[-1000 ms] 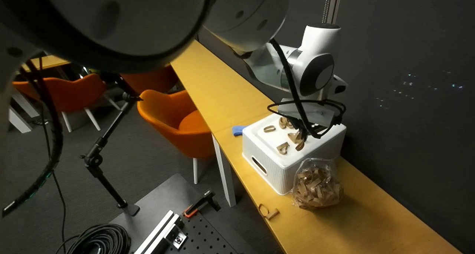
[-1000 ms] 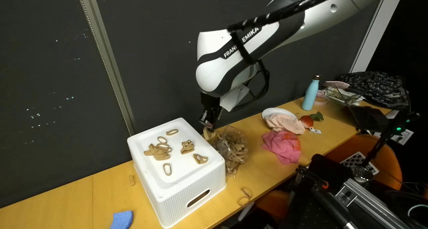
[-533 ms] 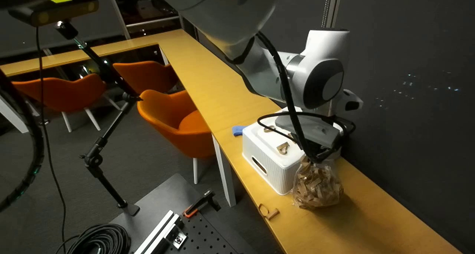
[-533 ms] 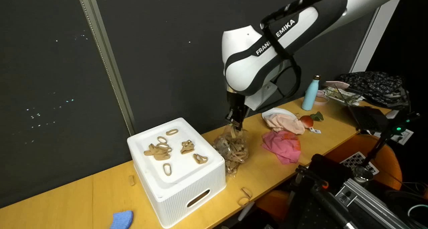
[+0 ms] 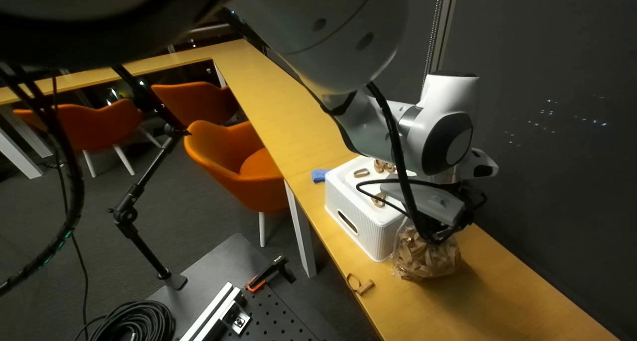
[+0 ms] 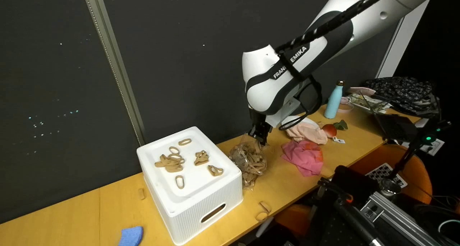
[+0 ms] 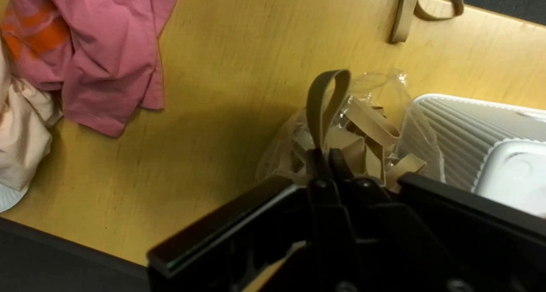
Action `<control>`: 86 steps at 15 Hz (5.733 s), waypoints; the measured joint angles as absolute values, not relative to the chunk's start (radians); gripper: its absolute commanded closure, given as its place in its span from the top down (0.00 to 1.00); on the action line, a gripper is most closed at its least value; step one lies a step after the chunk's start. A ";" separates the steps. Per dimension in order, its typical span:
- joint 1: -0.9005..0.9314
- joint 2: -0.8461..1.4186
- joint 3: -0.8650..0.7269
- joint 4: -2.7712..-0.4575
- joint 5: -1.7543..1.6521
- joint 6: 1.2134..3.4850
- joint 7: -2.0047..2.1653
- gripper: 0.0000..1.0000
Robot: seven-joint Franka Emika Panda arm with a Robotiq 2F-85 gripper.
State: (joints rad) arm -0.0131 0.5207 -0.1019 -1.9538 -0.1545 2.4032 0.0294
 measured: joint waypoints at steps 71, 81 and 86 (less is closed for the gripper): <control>0.145 1.313 0.102 -0.671 -0.094 2.099 -0.388 0.02; 0.135 1.141 0.015 -0.777 -0.097 2.018 -0.225 0.02; 0.133 1.008 -0.010 -0.997 -0.097 2.019 -0.142 0.02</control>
